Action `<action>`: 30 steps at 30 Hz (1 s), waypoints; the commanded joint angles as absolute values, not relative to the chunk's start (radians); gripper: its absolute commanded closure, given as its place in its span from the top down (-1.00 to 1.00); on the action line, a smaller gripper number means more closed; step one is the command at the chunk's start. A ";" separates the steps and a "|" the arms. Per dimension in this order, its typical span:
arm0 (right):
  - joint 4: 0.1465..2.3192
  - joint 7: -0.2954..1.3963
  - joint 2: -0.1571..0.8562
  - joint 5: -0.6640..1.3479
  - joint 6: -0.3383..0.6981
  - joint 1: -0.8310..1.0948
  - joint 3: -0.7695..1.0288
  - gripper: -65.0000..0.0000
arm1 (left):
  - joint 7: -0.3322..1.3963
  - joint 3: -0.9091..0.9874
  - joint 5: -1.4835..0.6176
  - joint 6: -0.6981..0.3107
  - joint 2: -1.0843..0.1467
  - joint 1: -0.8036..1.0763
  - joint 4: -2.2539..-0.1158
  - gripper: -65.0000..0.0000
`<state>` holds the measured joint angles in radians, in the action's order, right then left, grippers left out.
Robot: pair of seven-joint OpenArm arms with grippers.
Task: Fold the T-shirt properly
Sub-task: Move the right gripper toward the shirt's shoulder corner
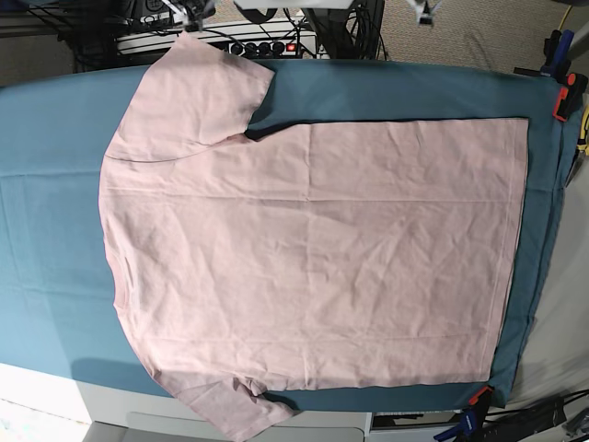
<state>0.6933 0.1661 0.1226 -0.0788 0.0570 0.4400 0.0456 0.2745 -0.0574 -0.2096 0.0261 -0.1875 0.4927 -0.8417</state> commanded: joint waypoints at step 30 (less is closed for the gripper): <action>1.973 0.307 0.258 -0.039 -0.173 1.033 0.459 -0.99 | 0.402 0.261 -0.442 -0.191 -0.568 1.213 -2.162 -0.91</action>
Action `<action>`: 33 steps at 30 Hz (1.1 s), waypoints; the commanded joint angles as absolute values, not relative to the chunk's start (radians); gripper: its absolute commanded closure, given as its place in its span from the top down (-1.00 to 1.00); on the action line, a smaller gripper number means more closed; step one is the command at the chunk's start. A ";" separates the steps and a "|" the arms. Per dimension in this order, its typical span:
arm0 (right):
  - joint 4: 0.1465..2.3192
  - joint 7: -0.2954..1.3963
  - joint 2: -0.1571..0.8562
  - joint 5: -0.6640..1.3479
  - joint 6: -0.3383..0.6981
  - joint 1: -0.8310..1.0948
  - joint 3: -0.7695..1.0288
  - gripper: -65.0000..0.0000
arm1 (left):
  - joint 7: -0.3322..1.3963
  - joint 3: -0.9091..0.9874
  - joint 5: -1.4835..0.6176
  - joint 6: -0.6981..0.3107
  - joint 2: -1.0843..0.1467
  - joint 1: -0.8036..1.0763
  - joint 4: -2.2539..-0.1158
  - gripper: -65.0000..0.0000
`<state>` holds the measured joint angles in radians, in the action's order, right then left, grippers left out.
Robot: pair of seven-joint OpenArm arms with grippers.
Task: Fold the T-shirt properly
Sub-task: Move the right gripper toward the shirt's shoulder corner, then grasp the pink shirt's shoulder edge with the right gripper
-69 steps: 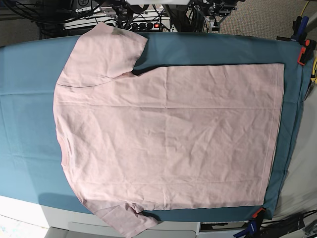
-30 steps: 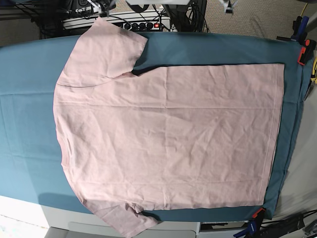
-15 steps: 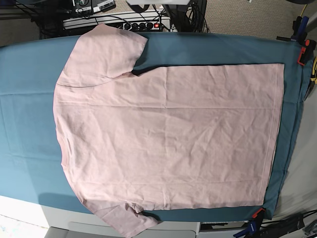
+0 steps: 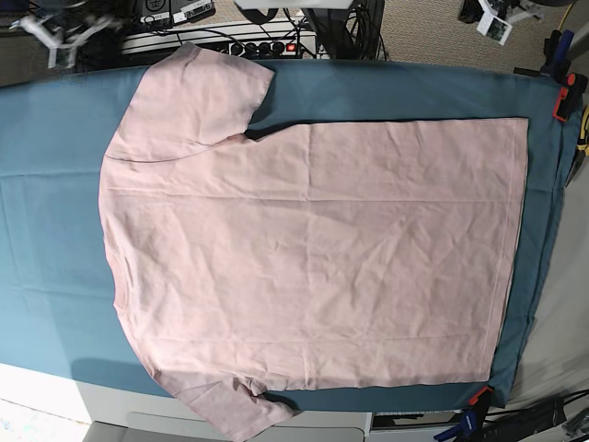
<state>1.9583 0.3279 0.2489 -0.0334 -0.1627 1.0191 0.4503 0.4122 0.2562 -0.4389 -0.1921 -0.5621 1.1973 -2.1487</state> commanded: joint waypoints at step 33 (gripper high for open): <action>2.147 0.812 0.002 1.113 0.152 0.726 0.650 -0.99 | 0.397 0.273 -0.287 -0.237 -0.565 1.163 -2.168 -0.91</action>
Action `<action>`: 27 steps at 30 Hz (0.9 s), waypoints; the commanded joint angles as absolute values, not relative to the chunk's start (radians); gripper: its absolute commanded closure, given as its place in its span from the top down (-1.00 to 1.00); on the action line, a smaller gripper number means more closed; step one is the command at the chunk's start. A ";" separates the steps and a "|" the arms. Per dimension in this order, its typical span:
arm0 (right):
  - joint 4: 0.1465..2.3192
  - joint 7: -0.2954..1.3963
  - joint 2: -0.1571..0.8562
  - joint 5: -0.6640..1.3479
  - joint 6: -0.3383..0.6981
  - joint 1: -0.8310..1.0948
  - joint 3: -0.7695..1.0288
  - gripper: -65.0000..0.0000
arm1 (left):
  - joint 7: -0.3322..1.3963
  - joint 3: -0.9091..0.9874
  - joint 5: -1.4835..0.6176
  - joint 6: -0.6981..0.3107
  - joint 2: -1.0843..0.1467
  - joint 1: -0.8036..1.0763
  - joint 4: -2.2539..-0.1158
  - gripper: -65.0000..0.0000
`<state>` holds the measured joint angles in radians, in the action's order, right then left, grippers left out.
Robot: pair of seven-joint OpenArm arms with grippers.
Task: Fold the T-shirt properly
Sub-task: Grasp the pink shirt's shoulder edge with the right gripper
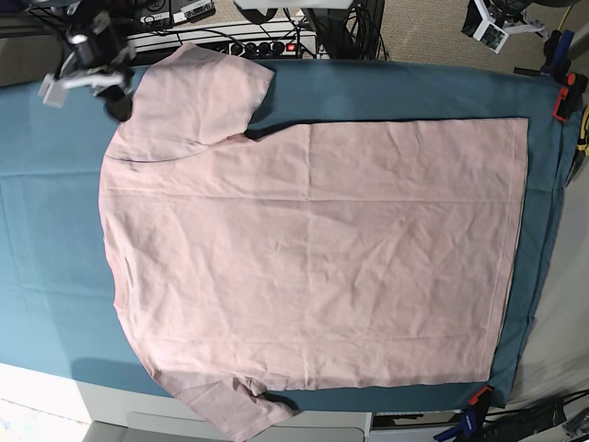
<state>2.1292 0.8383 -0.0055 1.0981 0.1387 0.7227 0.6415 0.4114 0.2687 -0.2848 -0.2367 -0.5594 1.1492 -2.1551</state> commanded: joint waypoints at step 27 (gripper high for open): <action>2.144 0.933 0.028 0.837 0.389 0.778 0.642 -0.99 | 0.439 0.273 -0.291 -0.238 -0.564 1.078 -2.157 -0.91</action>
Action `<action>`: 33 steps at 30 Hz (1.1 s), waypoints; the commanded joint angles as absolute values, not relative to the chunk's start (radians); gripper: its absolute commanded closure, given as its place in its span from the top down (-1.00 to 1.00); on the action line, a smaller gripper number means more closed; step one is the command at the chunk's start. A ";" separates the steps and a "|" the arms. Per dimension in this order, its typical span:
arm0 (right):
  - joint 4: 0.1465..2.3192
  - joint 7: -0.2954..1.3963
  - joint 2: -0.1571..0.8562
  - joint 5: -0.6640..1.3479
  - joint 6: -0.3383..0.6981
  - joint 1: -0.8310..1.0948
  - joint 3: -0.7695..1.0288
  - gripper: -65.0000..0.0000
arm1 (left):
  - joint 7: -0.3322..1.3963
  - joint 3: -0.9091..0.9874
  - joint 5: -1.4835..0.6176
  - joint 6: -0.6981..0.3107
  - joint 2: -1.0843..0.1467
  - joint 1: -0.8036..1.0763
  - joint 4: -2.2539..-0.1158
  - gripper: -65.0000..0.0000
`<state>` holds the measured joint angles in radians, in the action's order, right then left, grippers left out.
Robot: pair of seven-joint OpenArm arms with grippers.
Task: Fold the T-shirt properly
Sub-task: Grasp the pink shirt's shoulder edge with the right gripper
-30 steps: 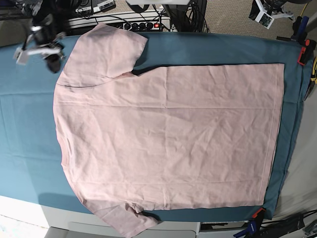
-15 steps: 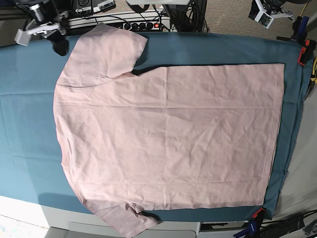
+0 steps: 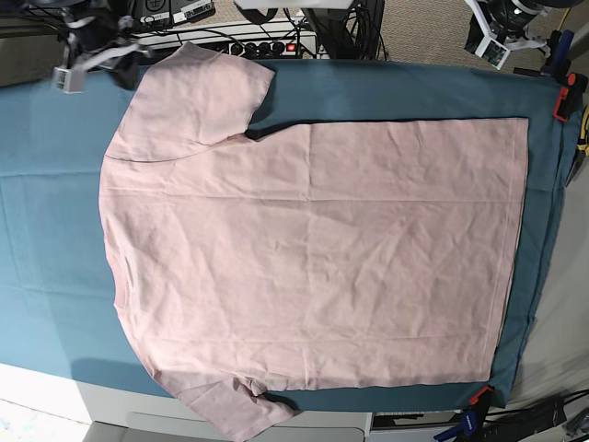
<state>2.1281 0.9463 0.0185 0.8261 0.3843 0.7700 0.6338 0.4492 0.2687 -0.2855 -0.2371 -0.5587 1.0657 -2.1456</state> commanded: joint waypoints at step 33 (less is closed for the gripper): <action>1.696 1.033 0.075 1.247 0.605 0.537 0.935 -1.00 | 0.456 0.273 -0.290 -0.238 -0.565 1.078 -2.157 -0.91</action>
